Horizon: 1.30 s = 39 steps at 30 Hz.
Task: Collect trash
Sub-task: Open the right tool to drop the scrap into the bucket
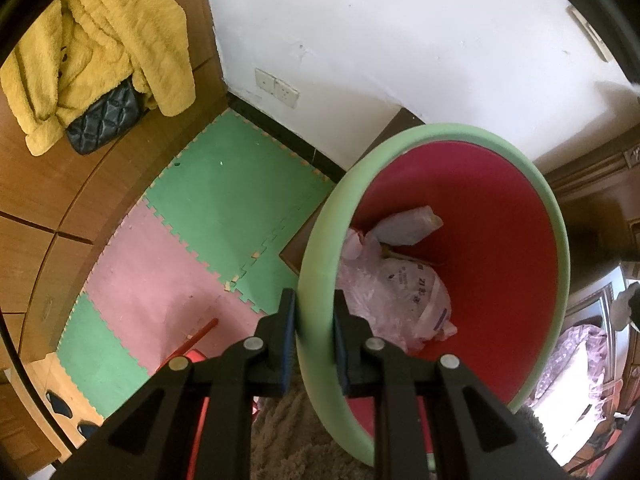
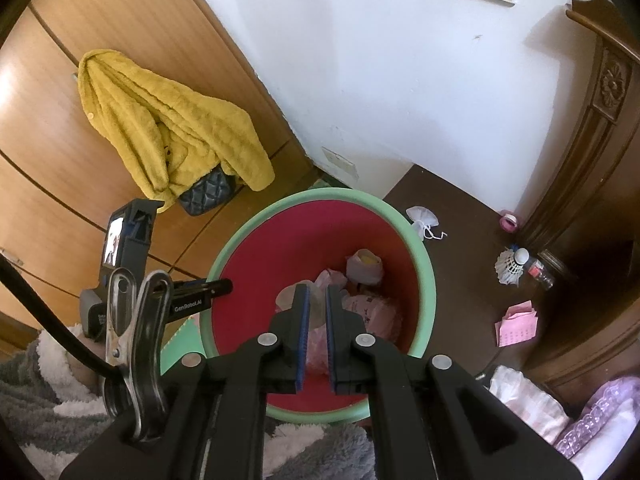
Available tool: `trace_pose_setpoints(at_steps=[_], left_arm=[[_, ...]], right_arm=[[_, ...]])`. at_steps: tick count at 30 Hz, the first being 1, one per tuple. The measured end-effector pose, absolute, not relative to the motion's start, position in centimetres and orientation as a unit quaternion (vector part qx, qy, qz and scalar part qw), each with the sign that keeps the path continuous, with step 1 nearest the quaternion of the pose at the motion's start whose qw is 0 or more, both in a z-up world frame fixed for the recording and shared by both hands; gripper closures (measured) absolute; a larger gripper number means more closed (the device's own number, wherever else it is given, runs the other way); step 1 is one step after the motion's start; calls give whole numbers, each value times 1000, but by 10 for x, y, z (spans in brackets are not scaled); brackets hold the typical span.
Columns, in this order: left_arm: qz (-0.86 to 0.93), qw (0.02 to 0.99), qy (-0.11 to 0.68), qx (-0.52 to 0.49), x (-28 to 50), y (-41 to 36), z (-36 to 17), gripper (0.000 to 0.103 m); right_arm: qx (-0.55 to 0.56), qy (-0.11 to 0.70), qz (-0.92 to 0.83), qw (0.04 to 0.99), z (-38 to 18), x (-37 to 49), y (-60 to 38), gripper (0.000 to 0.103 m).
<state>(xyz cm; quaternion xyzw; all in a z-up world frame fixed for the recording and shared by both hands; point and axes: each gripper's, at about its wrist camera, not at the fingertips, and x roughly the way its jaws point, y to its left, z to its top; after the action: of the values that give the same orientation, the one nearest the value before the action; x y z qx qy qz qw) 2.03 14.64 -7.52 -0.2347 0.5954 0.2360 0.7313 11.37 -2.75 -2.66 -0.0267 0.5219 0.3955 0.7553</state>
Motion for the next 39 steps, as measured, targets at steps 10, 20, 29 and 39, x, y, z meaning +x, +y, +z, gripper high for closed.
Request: trace_pose_setpoints(at_steps=[10, 20, 29, 39], left_arm=[[223, 736, 596, -232, 27, 151, -74, 86], [221, 739, 592, -235, 29, 153, -75, 86], [223, 737, 592, -235, 28, 155, -75, 86], [230, 735, 596, -228, 26, 154, -79, 87]], right_arm=[[-27, 527, 379, 760, -28, 123, -26, 69], [-34, 512, 357, 781, -22, 126, -35, 57], [-29, 517, 355, 778, -26, 128, -36, 53], [-39, 543, 357, 759, -40, 125, -26, 47]])
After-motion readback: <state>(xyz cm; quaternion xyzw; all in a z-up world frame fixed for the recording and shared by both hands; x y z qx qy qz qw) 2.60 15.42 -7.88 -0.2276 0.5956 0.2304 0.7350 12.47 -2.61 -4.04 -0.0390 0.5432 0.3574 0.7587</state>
